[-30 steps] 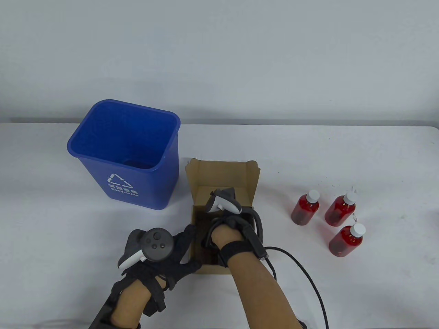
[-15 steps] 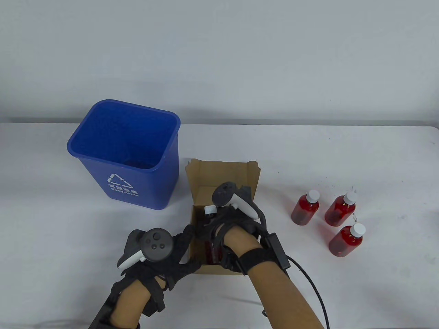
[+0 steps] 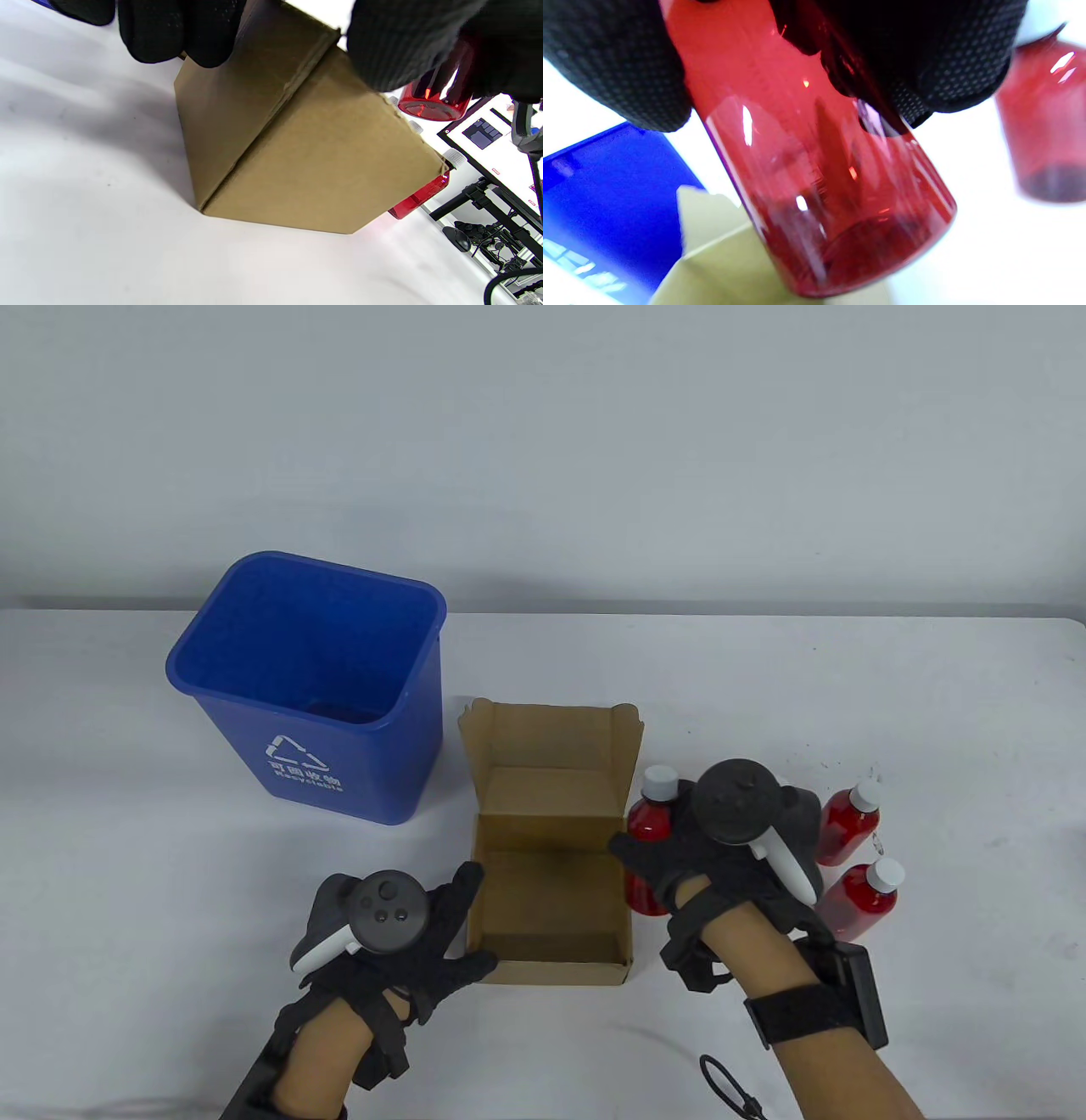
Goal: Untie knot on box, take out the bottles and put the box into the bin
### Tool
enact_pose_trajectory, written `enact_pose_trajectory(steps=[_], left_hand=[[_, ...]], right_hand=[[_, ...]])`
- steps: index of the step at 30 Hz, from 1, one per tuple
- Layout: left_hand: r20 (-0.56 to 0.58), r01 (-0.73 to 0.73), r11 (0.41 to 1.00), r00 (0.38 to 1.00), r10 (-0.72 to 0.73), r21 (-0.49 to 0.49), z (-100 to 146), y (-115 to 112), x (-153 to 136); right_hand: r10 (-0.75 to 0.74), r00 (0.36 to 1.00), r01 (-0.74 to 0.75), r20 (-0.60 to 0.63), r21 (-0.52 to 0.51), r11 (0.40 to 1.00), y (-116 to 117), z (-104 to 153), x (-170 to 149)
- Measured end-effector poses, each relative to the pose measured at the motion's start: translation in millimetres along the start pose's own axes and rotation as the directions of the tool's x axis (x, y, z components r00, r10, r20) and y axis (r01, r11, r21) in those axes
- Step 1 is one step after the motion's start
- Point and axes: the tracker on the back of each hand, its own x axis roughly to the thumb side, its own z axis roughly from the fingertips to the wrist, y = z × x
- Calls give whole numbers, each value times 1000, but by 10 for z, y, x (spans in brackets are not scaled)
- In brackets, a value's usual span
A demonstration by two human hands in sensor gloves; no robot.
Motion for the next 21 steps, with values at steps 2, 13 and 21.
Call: enact_pose_trajectory(steps=[2, 13, 21], left_hand=[[0, 0, 1000, 1000, 0, 1, 1, 0, 0], [-3, -5, 1000, 1000, 5, 1, 3, 2, -1], [-6, -10, 1000, 1000, 10, 3, 6, 2, -3]], right_hand=[[12, 1000, -12, 0, -65, 998, -58, 62, -167], [-68, 996, 52, -56, -249, 967, 60, 303, -1088], [-76, 993, 51, -90, -255, 966, 324, 219, -1335]])
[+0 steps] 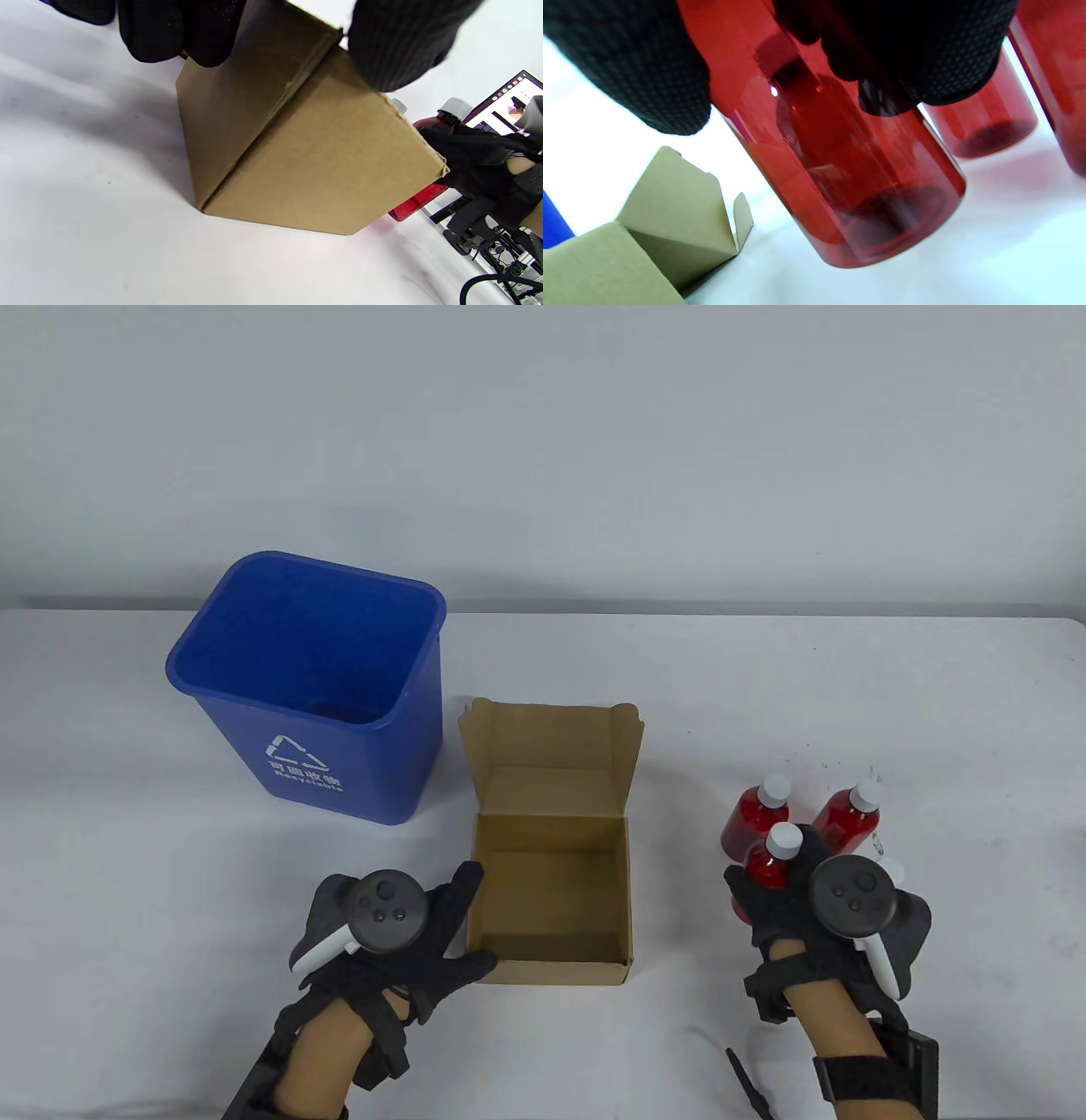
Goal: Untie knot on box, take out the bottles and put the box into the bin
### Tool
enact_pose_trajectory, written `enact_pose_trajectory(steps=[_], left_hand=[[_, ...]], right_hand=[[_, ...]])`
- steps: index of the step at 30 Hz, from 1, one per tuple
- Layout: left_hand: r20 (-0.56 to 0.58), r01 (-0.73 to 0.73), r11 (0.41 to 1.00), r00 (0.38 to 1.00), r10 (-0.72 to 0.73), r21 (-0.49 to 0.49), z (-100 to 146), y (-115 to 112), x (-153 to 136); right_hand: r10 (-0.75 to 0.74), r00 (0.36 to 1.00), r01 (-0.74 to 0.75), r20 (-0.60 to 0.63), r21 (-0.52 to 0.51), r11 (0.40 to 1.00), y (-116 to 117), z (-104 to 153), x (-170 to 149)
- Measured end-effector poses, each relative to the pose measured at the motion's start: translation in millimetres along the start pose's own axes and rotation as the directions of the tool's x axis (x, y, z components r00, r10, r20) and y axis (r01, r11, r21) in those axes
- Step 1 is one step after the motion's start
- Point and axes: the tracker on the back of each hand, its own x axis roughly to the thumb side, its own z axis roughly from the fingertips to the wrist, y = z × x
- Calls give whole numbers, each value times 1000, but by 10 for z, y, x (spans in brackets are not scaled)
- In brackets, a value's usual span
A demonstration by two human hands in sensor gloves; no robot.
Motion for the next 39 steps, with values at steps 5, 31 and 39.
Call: enact_pose_trajectory(steps=[5, 31, 39], left_hand=[[0, -2, 1000, 1000, 2, 0, 0, 0, -1], [-5, 7, 1000, 1000, -7, 3, 3, 11, 4], [-7, 10, 1000, 1000, -10, 3, 5, 11, 11]], right_hand=[[-14, 1000, 14, -12, 2, 1000, 152, -13, -127], [72, 980, -40, 188, -174, 984, -113, 220, 208], [101, 946, -16, 307, -268, 963, -470, 384, 608]])
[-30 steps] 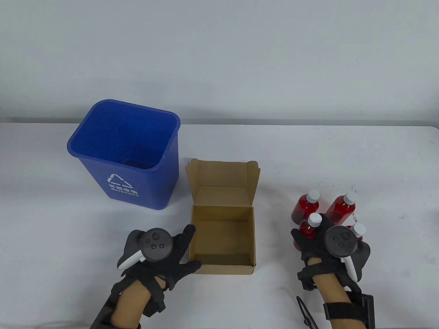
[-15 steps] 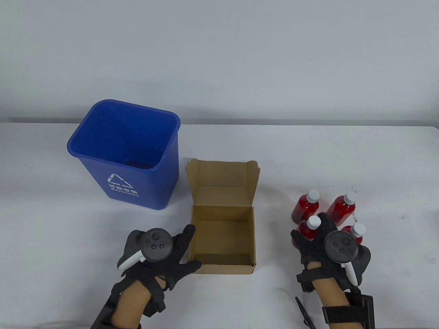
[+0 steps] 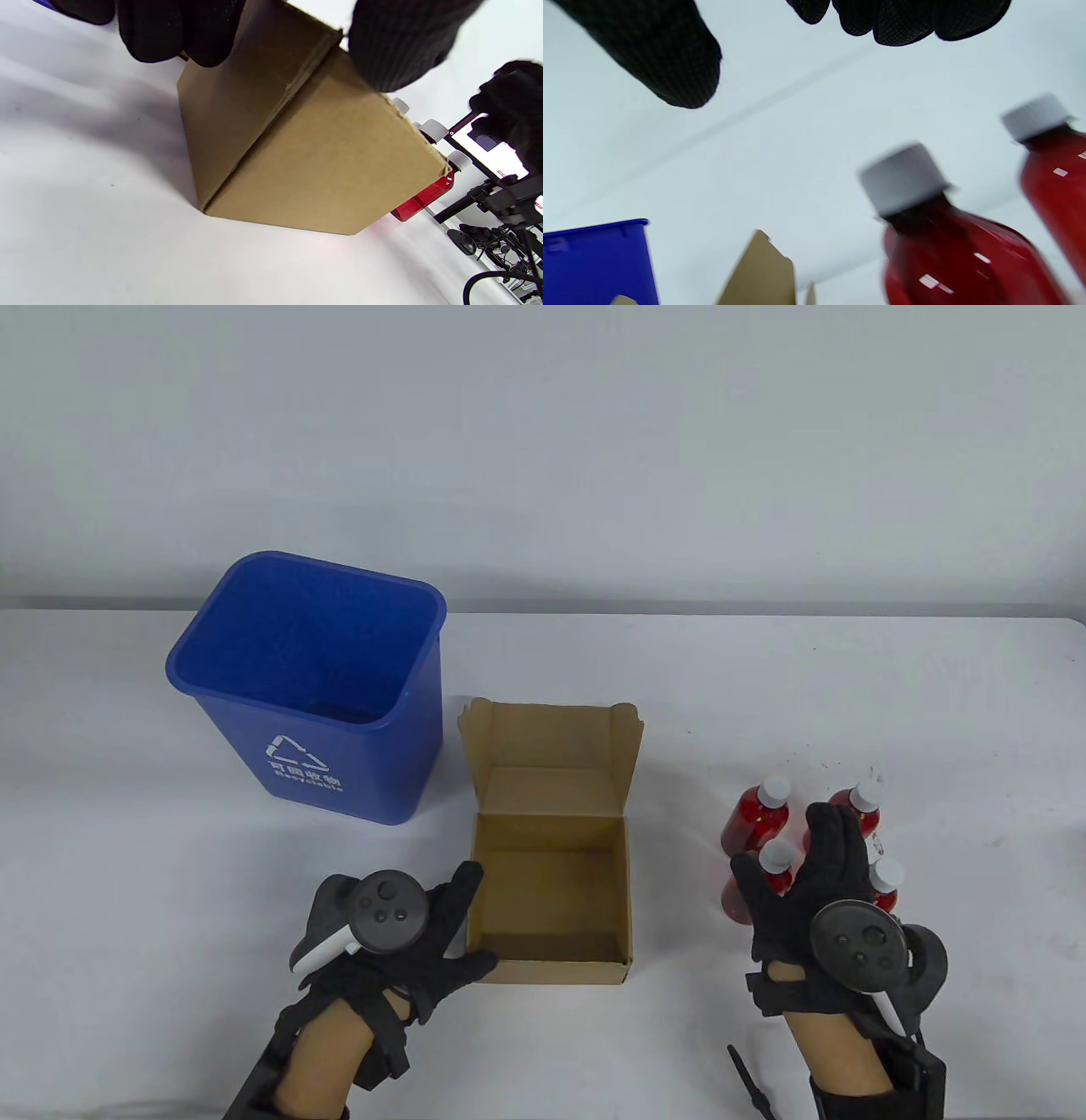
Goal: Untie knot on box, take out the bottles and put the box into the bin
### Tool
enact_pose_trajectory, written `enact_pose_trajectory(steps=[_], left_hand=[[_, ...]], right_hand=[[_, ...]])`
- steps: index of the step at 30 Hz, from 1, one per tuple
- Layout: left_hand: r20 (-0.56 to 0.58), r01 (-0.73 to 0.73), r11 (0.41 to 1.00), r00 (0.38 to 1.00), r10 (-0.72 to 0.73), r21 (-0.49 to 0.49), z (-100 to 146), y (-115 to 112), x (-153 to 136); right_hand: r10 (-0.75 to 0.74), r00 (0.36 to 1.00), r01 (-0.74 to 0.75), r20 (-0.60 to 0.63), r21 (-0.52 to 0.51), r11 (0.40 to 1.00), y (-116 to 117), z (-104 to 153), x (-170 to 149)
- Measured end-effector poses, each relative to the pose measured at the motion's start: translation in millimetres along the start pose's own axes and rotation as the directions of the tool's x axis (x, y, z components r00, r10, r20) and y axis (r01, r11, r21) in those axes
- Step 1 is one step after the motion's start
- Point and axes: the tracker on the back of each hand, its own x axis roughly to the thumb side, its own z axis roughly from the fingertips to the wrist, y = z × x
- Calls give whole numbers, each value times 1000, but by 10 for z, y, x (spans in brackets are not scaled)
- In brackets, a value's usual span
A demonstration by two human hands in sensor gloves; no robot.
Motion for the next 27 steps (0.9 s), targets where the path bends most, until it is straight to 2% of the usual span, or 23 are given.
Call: enact_pose_trajectory(steps=[6, 12, 17, 21, 27], left_hand=[[-2, 6, 1000, 1000, -6, 4, 4, 4, 1], [-5, 17, 1000, 1000, -17, 10, 12, 11, 7], [-6, 23, 1000, 1000, -23, 19, 17, 15, 8], [-7, 35, 999, 999, -34, 42, 26, 28, 32], [23, 84, 988, 996, -87, 126, 61, 61, 128]], right_hand=[[11, 985, -15, 175, 17, 1000, -43, -3, 564], [-31, 964, -4, 263, 132, 991, 258, -19, 896], [-83, 959, 25, 272, 210, 977, 547, 13, 908], [-90, 960, 13, 266, 279, 960, 784, 109, 786], [-108, 970, 5, 219, 425, 905, 960, 211, 592]])
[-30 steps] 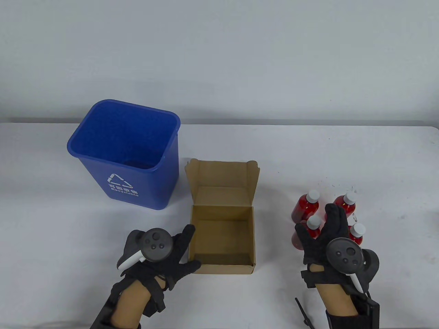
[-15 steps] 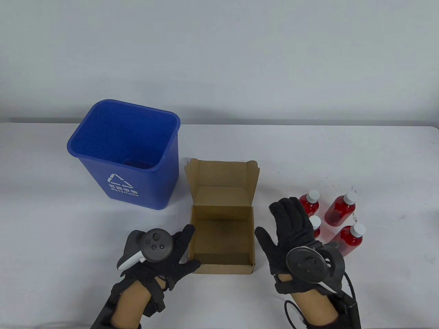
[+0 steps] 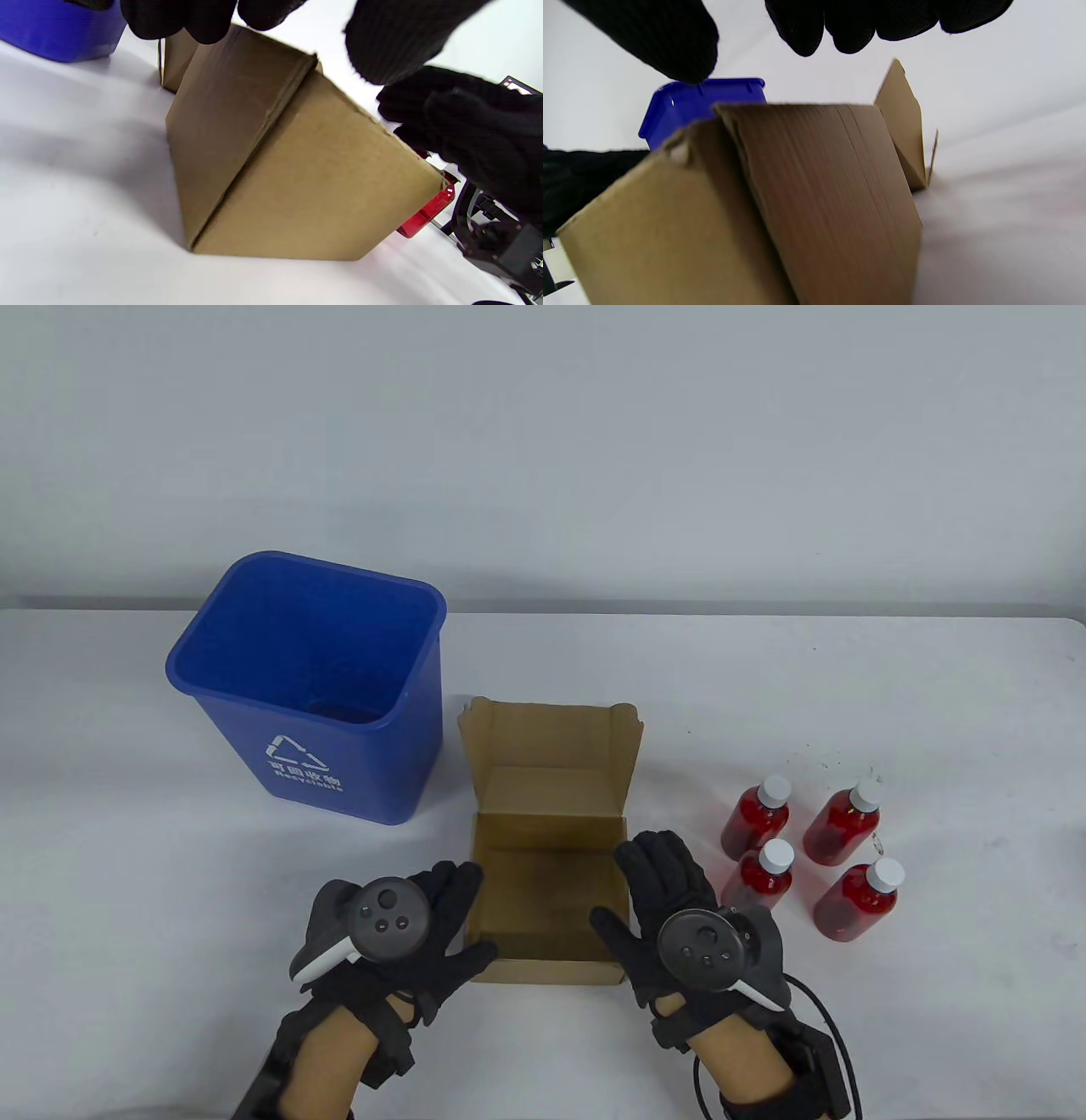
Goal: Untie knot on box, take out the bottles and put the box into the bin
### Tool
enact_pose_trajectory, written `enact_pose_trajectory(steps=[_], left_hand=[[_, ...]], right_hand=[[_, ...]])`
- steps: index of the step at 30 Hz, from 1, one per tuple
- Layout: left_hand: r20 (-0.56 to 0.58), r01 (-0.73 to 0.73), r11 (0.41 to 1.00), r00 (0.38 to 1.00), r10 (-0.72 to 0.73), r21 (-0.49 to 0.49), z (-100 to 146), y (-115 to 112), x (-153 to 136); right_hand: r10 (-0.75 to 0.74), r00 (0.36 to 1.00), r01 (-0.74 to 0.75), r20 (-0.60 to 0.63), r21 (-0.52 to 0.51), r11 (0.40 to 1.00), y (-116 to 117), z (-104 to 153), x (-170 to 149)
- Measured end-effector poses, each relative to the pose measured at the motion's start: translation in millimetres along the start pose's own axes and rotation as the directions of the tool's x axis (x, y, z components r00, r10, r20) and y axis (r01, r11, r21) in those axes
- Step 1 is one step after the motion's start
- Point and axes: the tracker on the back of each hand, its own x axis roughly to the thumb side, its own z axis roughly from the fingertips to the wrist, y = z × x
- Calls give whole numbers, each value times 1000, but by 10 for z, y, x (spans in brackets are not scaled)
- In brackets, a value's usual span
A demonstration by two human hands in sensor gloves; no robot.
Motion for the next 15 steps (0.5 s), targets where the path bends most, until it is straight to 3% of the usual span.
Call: enact_pose_trajectory(steps=[4, 8, 11, 15], left_hand=[[9, 19, 998, 1000, -20, 58, 19, 33, 28], [-17, -46, 995, 999, 48, 88, -19, 121, -68], [-49, -149, 980, 987, 156, 134, -150, 244, -167], [-119, -149, 979, 979, 166, 137, -334, 342, -200]], right_hand=[[-49, 998, 50, -30, 32, 998, 13, -5, -70], [-85, 995, 87, -44, 45, 995, -5, -11, -125], [-116, 992, 118, -48, 42, 992, -33, -7, -148], [-136, 989, 138, -57, 41, 990, -51, -7, -172]])
